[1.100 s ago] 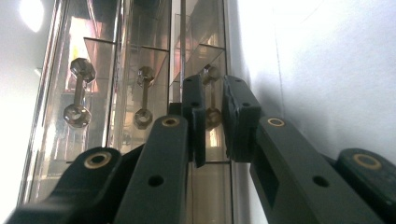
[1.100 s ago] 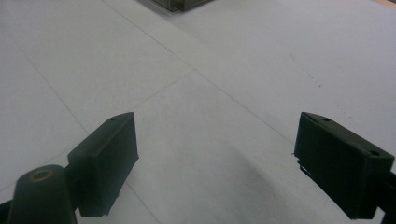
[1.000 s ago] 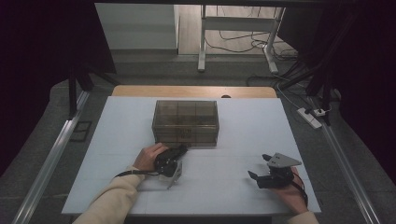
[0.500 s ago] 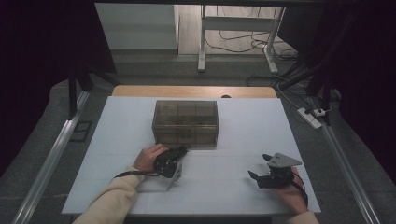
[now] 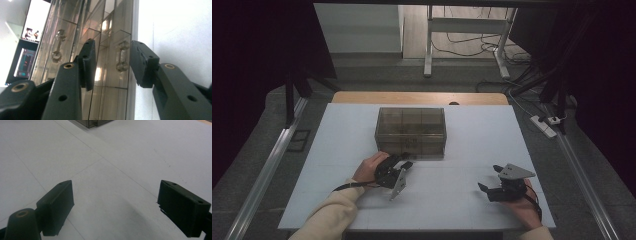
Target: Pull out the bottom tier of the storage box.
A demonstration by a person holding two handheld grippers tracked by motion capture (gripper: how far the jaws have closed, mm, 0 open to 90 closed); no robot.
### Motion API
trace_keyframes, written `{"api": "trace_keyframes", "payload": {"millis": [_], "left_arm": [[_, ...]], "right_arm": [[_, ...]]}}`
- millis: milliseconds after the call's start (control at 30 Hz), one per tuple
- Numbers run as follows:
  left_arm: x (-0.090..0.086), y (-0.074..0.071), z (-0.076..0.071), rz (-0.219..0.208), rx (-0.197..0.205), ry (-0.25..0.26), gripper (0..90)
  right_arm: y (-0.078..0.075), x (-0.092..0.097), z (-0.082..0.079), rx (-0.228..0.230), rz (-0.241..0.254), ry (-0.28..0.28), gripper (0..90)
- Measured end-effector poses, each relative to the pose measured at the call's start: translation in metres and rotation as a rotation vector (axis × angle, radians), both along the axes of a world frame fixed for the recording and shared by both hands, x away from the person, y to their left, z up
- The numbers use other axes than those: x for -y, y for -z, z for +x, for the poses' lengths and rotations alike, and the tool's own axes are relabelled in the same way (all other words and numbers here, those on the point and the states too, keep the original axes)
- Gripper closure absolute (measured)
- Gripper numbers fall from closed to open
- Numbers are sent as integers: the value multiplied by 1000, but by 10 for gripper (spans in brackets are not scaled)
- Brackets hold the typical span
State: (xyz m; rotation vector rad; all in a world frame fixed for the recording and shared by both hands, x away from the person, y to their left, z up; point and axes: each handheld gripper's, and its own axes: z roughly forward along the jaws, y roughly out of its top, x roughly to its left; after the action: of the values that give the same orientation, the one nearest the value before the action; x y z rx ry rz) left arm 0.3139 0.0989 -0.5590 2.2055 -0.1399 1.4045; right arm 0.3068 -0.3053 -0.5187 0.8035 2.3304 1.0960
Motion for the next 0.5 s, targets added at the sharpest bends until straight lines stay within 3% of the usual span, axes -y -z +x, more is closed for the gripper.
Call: {"api": "trace_keyframes", "payload": {"millis": [200, 333, 467, 500], "left_arm": [[-4, -9, 3, -97, -97, -26, 507], [-4, -12, 4, -138, -141, -27, 485], [-4, -14, 4, -150, -160, -29, 471], [-5, -14, 4, -132, -158, -33, 470]], "right_arm": [[0, 0, 0, 0, 1, 1, 133], [0, 0, 0, -1, 0, 1, 133], [0, 0, 0, -2, 1, 2, 133], [0, 0, 0, 1, 6, 3, 133]]}}
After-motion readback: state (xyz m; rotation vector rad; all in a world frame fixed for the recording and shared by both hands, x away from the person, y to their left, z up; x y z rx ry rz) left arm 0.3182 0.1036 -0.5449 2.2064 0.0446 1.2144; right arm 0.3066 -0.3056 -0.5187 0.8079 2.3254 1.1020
